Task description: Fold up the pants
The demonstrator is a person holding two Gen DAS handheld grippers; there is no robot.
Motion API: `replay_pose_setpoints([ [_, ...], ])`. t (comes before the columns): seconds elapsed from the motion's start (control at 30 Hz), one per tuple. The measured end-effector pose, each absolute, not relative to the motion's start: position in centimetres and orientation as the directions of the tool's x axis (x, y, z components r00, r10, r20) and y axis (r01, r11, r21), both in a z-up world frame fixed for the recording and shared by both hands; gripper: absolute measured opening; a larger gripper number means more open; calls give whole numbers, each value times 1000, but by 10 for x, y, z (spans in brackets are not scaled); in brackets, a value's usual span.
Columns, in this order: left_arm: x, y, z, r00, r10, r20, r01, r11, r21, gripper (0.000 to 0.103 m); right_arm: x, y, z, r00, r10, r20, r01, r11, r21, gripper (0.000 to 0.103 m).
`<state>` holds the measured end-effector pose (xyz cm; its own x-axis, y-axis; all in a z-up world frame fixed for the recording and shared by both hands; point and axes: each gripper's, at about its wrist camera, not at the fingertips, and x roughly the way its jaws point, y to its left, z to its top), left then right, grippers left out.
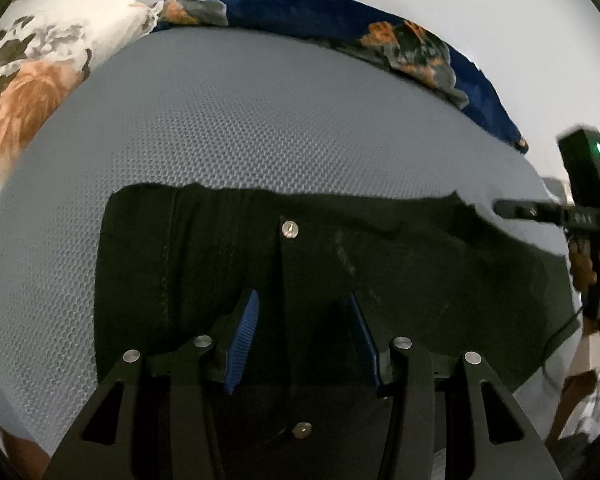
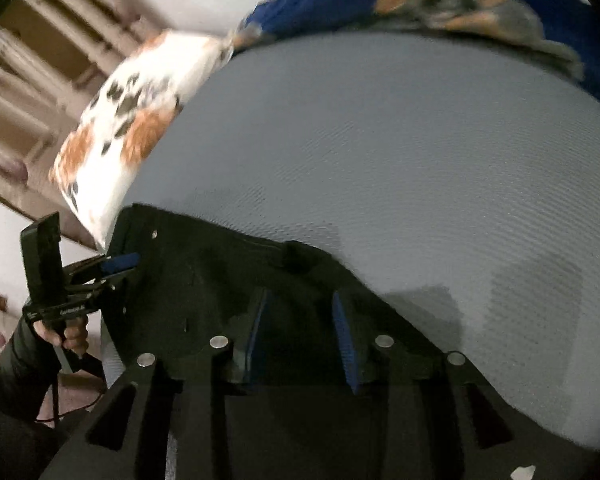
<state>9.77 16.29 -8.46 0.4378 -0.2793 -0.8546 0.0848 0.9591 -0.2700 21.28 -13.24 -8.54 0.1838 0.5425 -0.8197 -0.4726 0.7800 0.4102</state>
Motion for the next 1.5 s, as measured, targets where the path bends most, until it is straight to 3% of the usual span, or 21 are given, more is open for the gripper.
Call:
replay_pose_setpoints([
  [0.17, 96, 167, -85, 433, -302, -849, 94, 952, -291, 47, 228, -108, -102, 129, 534, -836, -497, 764, 411, 33],
  [0.2, 96, 169, -85, 432, -314, -846, 93, 948, -305, 47, 229, -105, -103, 114, 549, -828, -500, 752, 430, 29],
  [0.23, 96, 171, -86, 431, -327, -841, 90, 943, -321, 47, 229, -103, -99, 114, 569, -815, -510, 737, 443, 13],
  [0.27, 96, 174, -86, 430, -339, -837, 83, 938, -337, 47, 228, -104, -94, 133, 573, -808, -520, 735, 435, 11],
  [0.4, 96, 178, -86, 432, -364, -825, 78, 926, -368, 47, 234, -107, -84, 215, 562, -799, -496, 767, 406, 7],
  [0.57, 93, 180, -87, 430, -363, -826, 86, 928, -363, 47, 243, -97, -114, 253, 490, -834, -453, 822, 345, 7],
  [0.67, 95, 177, -86, 428, -353, -832, 88, 933, -350, 47, 244, -99, -110, 262, 492, -831, -437, 828, 352, 10],
  [0.73, 96, 173, -84, 425, -335, -841, 90, 940, -329, 47, 241, -104, -103, 278, 485, -829, -424, 836, 347, 25],
  [0.8, 97, 166, -78, 421, -312, -851, 96, 949, -301, 47, 234, -116, -88, 337, 470, -816, -394, 857, 331, 32],
  [1.03, 106, 112, -41, 448, -399, -800, 289, 912, -292, 47, 178, -183, -54, 508, 356, -784, -253, 932, 259, 33],
  [1.33, 152, -1, -49, 355, -528, -771, 491, 808, -327, 47, 139, -246, -73, 515, 188, -836, -63, 981, 181, 33],
  [1.5, 175, -41, -66, 310, -526, -792, 517, 792, -323, 47, 139, -253, -86, 517, 125, -847, -25, 991, 131, 33],
])
